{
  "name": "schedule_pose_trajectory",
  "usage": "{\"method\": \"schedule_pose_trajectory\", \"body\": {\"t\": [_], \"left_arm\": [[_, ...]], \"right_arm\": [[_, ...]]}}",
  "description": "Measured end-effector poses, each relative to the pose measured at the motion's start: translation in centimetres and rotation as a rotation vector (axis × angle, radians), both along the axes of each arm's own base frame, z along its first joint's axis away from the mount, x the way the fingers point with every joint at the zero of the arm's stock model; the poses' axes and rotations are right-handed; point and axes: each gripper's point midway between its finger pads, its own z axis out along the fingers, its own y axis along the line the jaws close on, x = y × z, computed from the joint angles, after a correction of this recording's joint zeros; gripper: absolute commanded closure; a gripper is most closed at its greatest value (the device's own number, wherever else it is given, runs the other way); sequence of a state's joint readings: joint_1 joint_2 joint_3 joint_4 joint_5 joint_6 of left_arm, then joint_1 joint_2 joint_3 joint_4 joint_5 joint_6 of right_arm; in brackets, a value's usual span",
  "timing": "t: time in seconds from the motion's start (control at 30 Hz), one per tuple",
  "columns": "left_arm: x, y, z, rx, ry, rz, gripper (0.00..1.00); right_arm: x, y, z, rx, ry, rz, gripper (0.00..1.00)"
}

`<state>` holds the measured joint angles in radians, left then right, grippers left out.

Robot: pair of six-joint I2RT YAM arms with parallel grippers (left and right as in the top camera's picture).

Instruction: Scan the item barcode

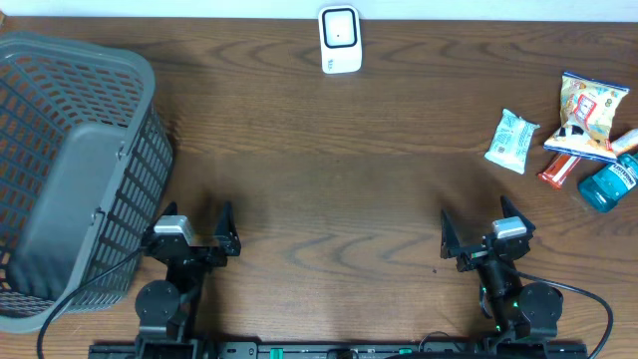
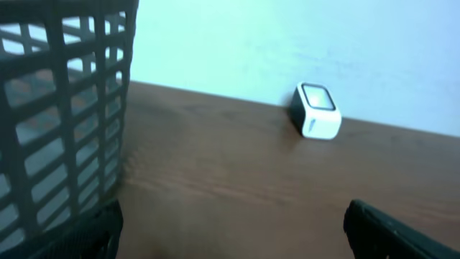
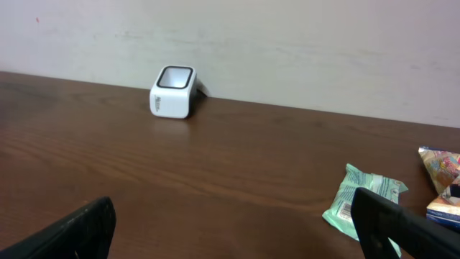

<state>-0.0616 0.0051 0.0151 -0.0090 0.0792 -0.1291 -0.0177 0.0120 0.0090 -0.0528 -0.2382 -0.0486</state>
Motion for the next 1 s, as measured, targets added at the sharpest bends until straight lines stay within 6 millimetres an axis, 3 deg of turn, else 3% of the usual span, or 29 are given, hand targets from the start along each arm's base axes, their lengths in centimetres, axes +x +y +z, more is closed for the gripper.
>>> {"method": "schedule_pose_trajectory", "body": {"t": [0.33,1.0], "left_arm": [[-0.02,0.31,-0.35,0.113,0.007,0.008,0.02],[-0.02,0.31,-0.34,0.152,0.004,0.004,0.02]], "right_arm": [[0.00,-0.01,0.01,0.000,0.000,0.000,0.01],[0.00,-0.01,0.00,0.000,0.000,0.000,0.01]]}}
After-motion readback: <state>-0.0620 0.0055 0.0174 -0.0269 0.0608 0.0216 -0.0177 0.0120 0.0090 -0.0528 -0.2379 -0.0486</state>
